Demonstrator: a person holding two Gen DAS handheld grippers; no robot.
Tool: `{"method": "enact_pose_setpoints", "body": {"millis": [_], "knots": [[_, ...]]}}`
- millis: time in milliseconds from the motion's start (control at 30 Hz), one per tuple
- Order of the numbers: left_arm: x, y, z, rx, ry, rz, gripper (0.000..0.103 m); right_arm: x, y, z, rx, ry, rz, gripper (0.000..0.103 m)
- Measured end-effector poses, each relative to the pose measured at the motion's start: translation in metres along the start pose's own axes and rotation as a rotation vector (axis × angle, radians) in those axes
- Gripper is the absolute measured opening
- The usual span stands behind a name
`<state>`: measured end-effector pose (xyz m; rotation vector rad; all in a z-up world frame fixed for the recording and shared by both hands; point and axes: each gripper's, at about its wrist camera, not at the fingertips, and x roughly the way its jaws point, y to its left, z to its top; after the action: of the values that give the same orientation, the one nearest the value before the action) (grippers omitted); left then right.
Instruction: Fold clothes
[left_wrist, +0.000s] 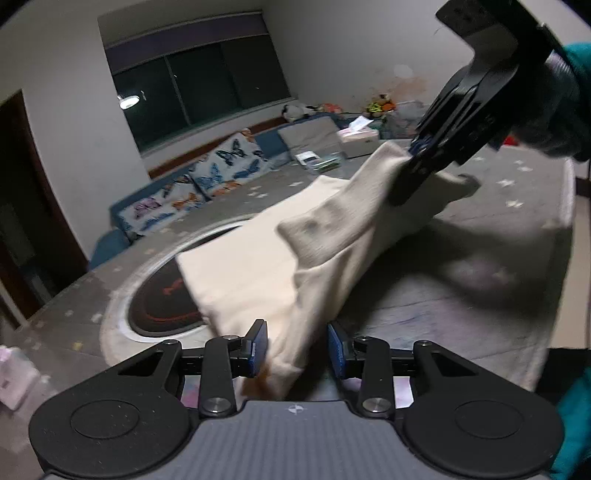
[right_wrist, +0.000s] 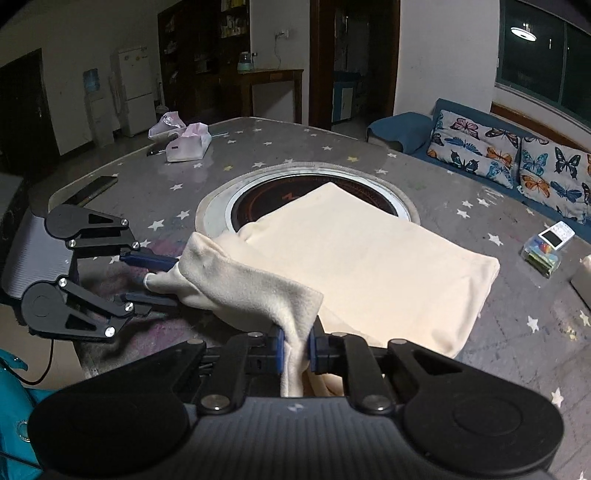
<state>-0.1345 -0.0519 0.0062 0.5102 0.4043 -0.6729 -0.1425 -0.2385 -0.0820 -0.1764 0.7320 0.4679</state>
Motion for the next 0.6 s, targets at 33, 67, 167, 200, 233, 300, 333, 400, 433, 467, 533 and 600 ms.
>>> {"method": "enact_pose_setpoints", "body": {"millis": [33, 67, 167, 200, 233, 300, 333, 400, 433, 467, 533, 600], "knots": [[0.001, 0.001, -0.002, 0.014, 0.001, 0.004, 0.038, 0.0, 0.0, 0.0, 0.001, -0.002, -0.002, 0.011], [0.003, 0.001, -0.003, 0.03, 0.003, 0.005, 0.037, 0.0, 0.0, 0.0, 0.005, -0.005, -0.004, 0.011], [0.004, 0.0, -0.008, 0.087, 0.002, 0.011, 0.023, -0.002, 0.001, -0.002, 0.01, -0.021, -0.012, 0.01], [0.003, 0.0, -0.009, 0.097, 0.0, 0.005, 0.02, -0.002, 0.002, -0.003, 0.012, -0.027, -0.014, 0.01], [0.002, 0.0, -0.009, 0.099, -0.005, 0.001, 0.016, -0.004, 0.003, -0.004, 0.013, -0.035, -0.015, 0.01], [-0.002, 0.002, -0.008, 0.09, -0.016, -0.005, 0.014, -0.007, 0.005, -0.006, 0.016, -0.048, -0.017, 0.01], [-0.005, 0.002, -0.007, 0.086, -0.023, -0.007, 0.014, -0.009, 0.006, -0.006, 0.016, -0.055, -0.018, 0.01], [-0.015, 0.0, -0.005, 0.077, -0.037, -0.016, 0.013, -0.015, 0.008, -0.007, 0.016, -0.068, -0.02, 0.01], [-0.021, -0.001, -0.004, 0.073, -0.046, -0.022, 0.013, -0.02, 0.009, -0.008, 0.012, -0.074, -0.02, 0.01], [-0.029, -0.003, -0.003, 0.068, -0.053, -0.031, 0.013, -0.026, 0.011, -0.008, 0.005, -0.079, -0.019, 0.009], [-0.049, -0.003, 0.0, 0.048, -0.062, -0.06, 0.013, -0.038, 0.017, -0.01, -0.011, -0.087, -0.016, 0.01], [-0.068, -0.004, 0.003, 0.027, -0.07, -0.089, 0.013, -0.052, 0.025, -0.012, -0.033, -0.093, -0.007, 0.009]]}}
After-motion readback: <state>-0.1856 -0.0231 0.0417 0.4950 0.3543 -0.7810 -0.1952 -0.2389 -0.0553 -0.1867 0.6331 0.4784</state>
